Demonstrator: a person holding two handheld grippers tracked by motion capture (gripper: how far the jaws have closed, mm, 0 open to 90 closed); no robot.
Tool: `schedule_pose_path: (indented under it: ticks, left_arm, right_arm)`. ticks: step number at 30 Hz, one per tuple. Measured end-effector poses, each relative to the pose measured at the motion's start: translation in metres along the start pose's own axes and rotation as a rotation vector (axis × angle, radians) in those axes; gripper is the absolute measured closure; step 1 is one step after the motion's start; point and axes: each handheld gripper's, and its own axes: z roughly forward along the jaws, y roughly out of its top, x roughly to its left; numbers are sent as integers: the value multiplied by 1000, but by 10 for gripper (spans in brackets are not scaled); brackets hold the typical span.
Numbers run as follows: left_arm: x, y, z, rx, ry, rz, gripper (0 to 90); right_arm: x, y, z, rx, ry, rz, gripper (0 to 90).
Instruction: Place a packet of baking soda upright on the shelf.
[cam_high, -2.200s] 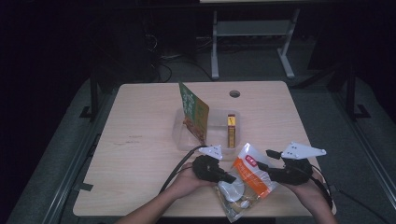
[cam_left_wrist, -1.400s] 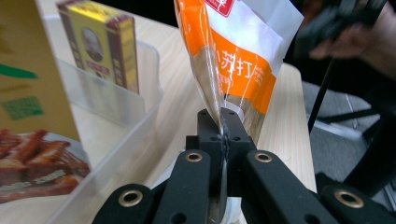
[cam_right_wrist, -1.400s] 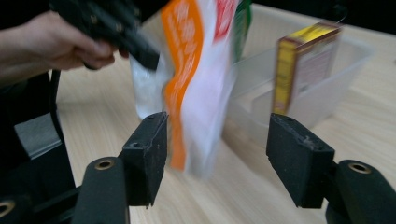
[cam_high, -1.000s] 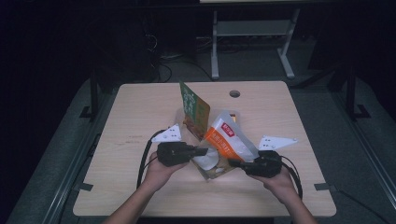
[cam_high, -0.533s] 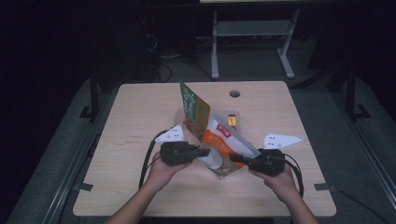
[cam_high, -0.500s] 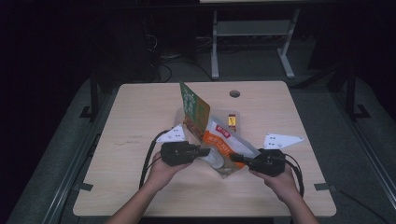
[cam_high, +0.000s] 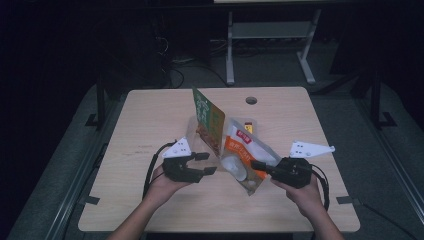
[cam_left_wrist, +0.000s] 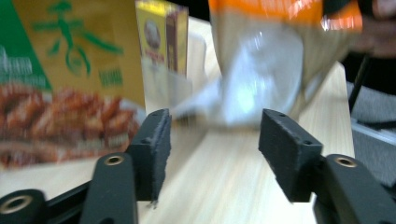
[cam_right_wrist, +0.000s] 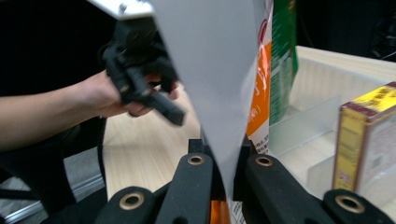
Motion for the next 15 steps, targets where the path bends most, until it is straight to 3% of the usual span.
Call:
schedule_pose_path:
  ticks: [6, 15]
  left_arm:
    - [2, -24, -21, 60, 8, -28, 330]
    - [15, -46, -48, 74, 66, -76, 274]
  right_arm:
    - [-2, 5, -3, -28, -47, 14, 900]
    - [-9, 19, 8, -67, -135, 34, 900]
